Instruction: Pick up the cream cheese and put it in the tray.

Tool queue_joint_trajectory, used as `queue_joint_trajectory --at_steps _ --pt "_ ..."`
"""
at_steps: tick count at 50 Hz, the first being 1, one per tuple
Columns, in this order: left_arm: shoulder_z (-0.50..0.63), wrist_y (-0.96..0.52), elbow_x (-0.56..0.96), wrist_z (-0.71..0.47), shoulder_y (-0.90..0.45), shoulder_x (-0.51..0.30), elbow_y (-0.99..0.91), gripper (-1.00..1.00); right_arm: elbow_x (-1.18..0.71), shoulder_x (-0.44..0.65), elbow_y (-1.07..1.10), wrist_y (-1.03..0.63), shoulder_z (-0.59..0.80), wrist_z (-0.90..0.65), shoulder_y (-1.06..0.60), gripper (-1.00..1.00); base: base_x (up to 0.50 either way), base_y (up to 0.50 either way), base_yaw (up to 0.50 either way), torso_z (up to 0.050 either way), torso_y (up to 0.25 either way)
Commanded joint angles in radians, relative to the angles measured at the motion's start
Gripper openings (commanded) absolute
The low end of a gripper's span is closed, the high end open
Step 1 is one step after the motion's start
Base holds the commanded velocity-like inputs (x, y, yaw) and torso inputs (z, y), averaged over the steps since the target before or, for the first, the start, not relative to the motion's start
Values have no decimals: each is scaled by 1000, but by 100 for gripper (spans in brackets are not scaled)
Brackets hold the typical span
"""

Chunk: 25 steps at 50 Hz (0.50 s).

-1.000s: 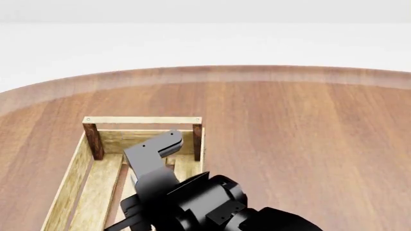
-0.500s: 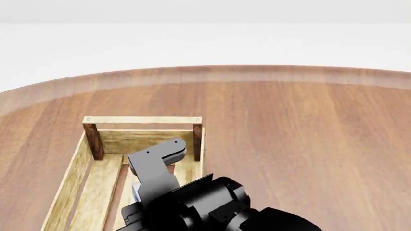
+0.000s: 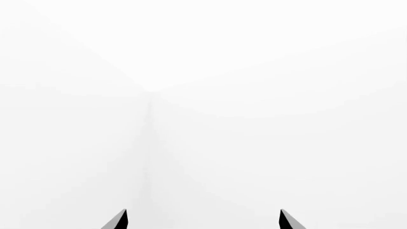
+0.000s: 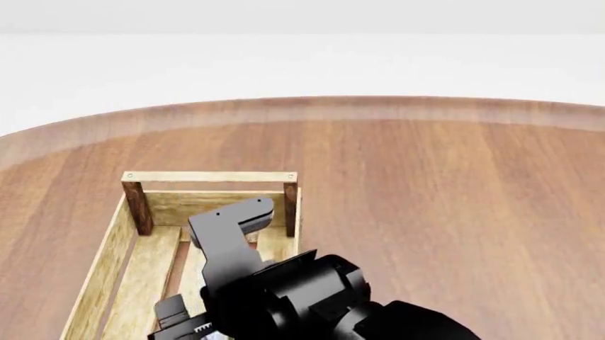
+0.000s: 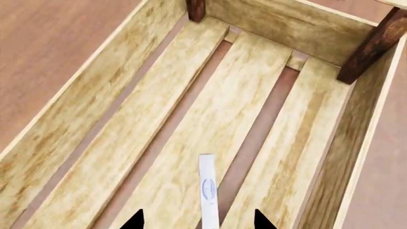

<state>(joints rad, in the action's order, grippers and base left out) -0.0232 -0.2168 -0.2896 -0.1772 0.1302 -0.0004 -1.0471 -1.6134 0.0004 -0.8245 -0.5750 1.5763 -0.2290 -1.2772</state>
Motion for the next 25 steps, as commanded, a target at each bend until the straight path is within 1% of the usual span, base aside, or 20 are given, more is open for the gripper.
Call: queue_joint_trajectory --at_steps 1,16,25 --pt "1 0 0 0 0 0 0 100 -3 0 -7 8 -2 11 -3 100 0 0 0 0 0" --pt "0 5 1 -1 3 0 0 100 2 0 -8 31 -3 19 3 100 0 0 0 0 0" --pt "5 5 -3 -1 5 0 0 100 18 0 48 102 -13 2 -39 100 0 0 0 0 0"
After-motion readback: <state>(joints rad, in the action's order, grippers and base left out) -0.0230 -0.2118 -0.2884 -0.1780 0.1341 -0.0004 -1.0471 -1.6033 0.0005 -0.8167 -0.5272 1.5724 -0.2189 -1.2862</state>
